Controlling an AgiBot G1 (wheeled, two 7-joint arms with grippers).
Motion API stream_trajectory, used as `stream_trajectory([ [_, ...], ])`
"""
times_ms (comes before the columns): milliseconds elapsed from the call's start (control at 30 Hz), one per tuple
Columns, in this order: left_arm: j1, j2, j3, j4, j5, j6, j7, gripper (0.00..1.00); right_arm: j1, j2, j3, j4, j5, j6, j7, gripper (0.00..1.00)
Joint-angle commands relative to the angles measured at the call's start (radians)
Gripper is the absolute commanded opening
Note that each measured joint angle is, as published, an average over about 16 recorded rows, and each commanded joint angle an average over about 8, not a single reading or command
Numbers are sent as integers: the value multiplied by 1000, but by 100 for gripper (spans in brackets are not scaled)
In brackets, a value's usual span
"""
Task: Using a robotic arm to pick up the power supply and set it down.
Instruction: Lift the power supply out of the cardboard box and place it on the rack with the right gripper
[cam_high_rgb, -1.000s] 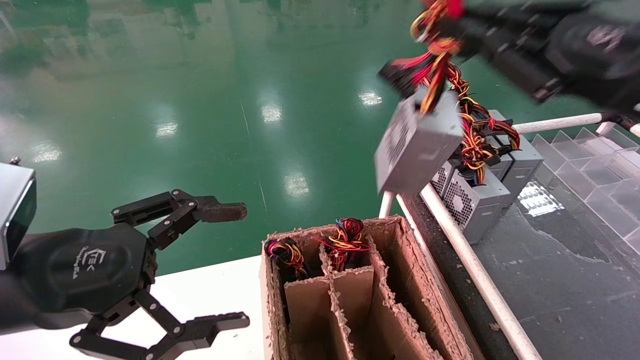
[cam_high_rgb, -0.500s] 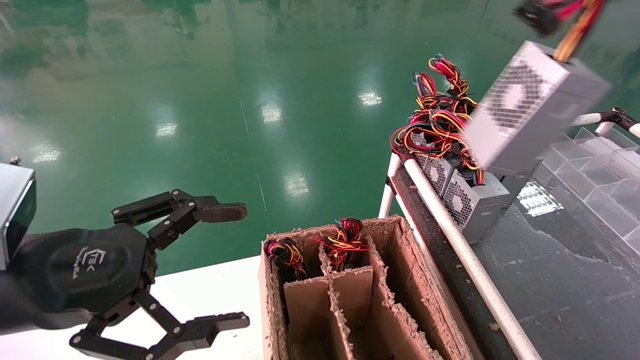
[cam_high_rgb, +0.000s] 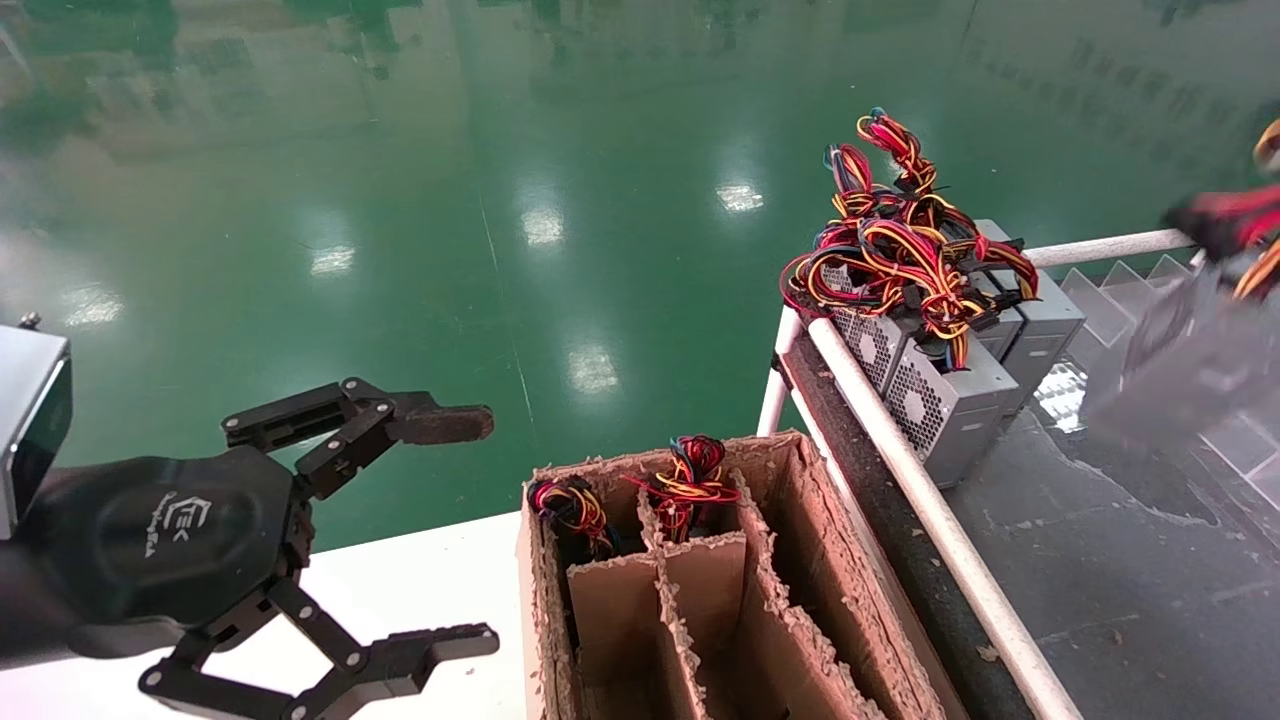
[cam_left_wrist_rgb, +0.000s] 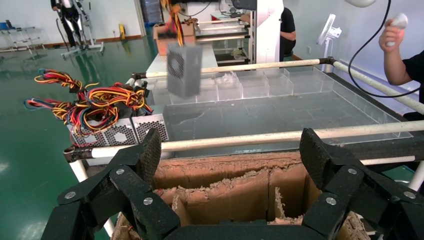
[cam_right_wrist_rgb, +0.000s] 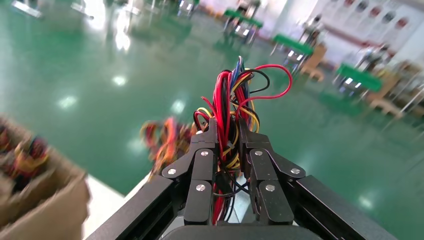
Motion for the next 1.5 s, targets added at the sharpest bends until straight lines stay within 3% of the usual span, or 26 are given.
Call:
stream_trajectory([
  [33, 0, 0, 0, 0, 0, 0, 0, 100, -19, 7, -7, -20, -8, -11, -9, 0],
  [433, 0, 0, 0, 0, 0, 0, 0, 100, -21, -83, -54, -72, -74, 25, -42, 0],
  [1500, 0, -1, 2, 0, -1, -1, 1, 100, 159, -288, -143, -329, -211, 74, -140, 0],
])
